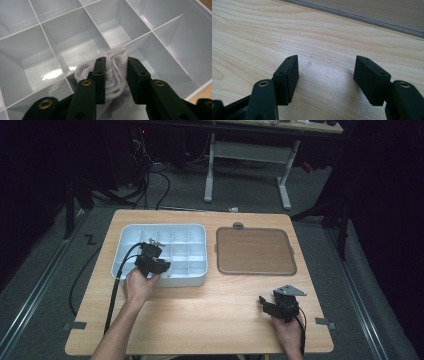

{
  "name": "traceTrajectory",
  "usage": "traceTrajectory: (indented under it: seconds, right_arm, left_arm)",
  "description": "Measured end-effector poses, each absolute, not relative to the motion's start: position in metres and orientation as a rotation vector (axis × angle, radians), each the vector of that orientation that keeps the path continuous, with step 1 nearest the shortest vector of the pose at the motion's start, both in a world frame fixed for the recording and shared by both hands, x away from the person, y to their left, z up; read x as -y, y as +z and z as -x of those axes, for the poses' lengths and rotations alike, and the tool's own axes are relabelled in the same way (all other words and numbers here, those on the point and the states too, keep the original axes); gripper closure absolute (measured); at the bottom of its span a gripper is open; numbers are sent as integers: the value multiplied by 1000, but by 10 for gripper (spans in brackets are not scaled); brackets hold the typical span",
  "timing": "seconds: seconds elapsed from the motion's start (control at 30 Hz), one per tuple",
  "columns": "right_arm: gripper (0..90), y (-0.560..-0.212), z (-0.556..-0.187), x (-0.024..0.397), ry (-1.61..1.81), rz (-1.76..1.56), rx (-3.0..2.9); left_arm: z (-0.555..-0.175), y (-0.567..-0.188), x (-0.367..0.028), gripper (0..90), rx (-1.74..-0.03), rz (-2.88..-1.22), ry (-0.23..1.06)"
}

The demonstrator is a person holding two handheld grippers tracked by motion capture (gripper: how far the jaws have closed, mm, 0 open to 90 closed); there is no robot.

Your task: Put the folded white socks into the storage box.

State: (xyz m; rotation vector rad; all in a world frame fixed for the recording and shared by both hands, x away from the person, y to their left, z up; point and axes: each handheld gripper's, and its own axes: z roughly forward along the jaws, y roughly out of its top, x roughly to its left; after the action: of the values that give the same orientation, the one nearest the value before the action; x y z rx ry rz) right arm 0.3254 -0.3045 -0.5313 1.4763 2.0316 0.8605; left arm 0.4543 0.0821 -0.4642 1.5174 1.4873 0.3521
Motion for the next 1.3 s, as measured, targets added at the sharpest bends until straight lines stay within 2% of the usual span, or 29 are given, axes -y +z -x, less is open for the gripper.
traceTrajectory:
  seconds: [0.37, 0.93, 1.17, 1.3]
  right_arm:
    - [373, -531, -325, 304, 860, -1477, -2031]
    - [372, -531, -325, 304, 860, -1478, -2032]
    - [372, -531, -325, 304, 861, -1476, -2033]
    - [372, -531, -325, 304, 861, -1477, -2032]
  left_arm:
    - [-458, -472, -84, 770, -1497, -1565, 317]
    - [-470, -488, -86, 793, -1564, -1630, 221]
    - [-466, -485, -86, 735, -1531, -1611, 264]
    - [-461, -480, -90, 637, -1514, -1563, 252]
